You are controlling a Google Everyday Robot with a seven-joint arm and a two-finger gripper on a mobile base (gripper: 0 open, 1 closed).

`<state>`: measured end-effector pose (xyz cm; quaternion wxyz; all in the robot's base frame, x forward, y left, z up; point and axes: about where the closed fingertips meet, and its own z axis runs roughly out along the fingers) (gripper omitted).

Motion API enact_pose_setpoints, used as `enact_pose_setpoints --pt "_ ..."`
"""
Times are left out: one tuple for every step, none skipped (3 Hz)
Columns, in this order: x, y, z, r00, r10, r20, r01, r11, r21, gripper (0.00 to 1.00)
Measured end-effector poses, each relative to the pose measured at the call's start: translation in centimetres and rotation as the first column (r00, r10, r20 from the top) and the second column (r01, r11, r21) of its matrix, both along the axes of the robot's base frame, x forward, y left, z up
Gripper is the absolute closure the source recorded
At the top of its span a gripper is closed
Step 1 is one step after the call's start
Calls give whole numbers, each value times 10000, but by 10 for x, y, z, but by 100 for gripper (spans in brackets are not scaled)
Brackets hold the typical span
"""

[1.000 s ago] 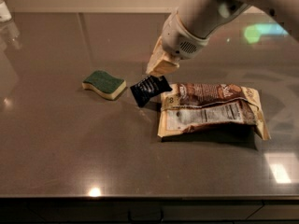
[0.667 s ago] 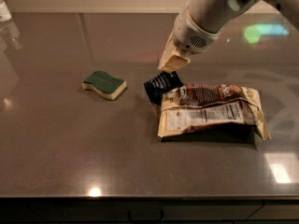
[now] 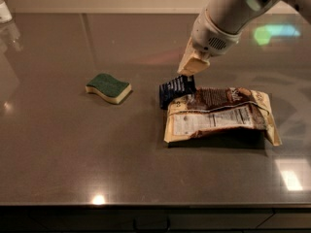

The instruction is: Move rxbar blueberry near brown chip bag

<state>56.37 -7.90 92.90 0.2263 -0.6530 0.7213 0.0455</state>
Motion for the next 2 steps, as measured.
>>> enact_pose_setpoints --pt "0 1 0 10000 27 14 -27 10000 1 13" --pt "-1 2 1 10000 38 23 -38 10000 -4 0"
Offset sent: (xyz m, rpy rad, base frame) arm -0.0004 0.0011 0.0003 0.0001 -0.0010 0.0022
